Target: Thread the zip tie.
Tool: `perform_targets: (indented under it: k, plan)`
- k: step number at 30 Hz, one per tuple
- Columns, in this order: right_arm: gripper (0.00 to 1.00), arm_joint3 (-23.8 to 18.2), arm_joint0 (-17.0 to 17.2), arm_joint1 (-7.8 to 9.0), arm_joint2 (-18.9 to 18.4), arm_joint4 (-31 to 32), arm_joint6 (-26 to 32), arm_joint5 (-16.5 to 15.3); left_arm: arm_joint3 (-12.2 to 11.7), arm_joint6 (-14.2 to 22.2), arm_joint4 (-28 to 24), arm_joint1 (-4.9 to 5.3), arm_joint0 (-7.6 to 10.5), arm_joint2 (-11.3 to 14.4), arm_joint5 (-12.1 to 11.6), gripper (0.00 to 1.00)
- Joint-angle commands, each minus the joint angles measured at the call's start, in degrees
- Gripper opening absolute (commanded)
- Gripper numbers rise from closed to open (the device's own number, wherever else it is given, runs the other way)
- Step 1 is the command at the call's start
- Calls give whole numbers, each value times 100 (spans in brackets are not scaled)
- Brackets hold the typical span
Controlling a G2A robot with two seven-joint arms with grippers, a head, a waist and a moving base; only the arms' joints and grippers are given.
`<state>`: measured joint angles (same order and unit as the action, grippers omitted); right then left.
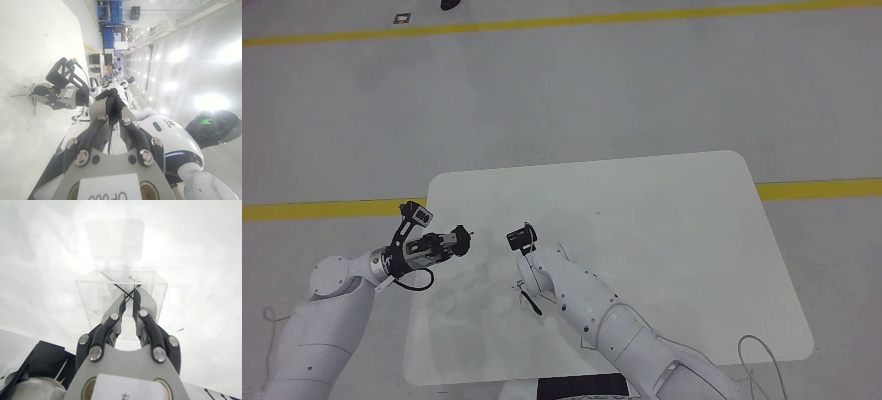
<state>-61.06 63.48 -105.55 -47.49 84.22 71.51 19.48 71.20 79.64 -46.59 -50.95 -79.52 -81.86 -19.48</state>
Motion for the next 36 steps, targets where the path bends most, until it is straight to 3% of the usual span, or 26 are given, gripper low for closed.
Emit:
perform_targets:
  k: [1,4,7,11,26,34,36]
  plan:
    - [12,24,-7,-3,-1,-15,-8,0,0,0,0,0,0,0,0,0]
    - [11,67,-27,-9,6,-43,-18,0,0,0,0,0,0,0,0,0]
    - [0,101,-44,-15,8,-60,-30,0,0,0,0,0,0,0,0,0]
    - [0,48,-39,-16,-16,-32,-34,0,0,0,0,0,0,0,0,0]
    - [0,-1157,488,166,-206,280,291,0,0,0,0,0,0,0,0,0]
    - [0,-744,360,132,-136,9,126,0,0,0,0,0,0,0,0,0]
    - [6,-616,300,114,-101,-70,74,0,0,0,0,0,0,0,0,0]
